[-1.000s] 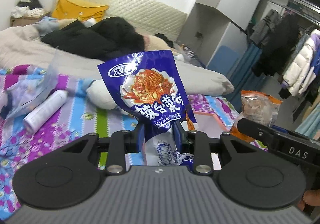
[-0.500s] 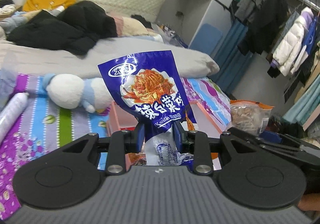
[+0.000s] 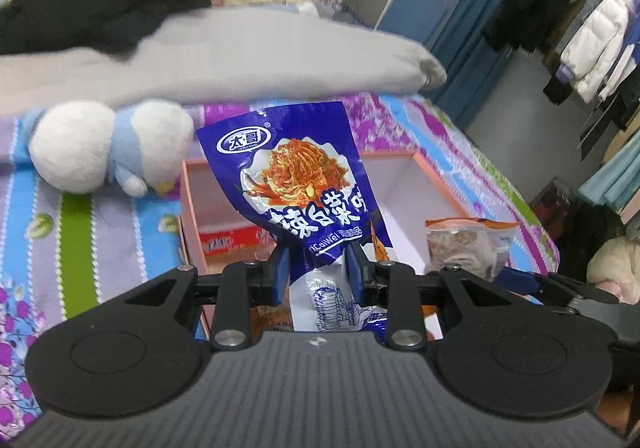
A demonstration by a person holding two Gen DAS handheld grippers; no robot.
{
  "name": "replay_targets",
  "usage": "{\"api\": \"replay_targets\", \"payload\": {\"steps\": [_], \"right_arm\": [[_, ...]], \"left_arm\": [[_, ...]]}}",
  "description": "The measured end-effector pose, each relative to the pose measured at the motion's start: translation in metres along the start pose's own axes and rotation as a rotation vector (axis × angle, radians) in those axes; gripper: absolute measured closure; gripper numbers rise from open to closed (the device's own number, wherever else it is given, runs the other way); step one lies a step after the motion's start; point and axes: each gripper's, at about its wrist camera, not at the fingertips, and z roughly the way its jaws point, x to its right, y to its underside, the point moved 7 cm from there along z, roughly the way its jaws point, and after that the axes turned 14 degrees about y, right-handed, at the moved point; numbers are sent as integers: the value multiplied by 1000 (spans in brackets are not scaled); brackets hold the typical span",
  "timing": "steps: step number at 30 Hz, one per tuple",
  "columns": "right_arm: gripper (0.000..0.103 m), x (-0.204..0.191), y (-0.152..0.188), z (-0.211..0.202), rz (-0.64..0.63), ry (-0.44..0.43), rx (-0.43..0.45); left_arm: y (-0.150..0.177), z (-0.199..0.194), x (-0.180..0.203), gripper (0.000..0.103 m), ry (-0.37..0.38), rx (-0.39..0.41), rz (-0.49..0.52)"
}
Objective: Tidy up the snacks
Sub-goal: 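Drop both packets into the pink box by opening both tools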
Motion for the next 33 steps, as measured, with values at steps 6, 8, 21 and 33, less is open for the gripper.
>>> {"api": "replay_targets", "payload": {"steps": [6, 8, 21, 33], "right_arm": [[23, -6, 16, 31, -4, -1, -65], [23, -7, 19, 36, -5, -4, -78], [16, -3, 17, 24, 17, -26, -88], [13, -5, -12, -61, 53, -55, 63]], "left_arm": [[10, 30, -19, 68, -6, -37, 8], [12, 34, -23, 68, -6, -47, 4], [2, -7, -11, 35, -33, 2, 28], [-12, -106, 47, 16, -41, 138, 81]]}}
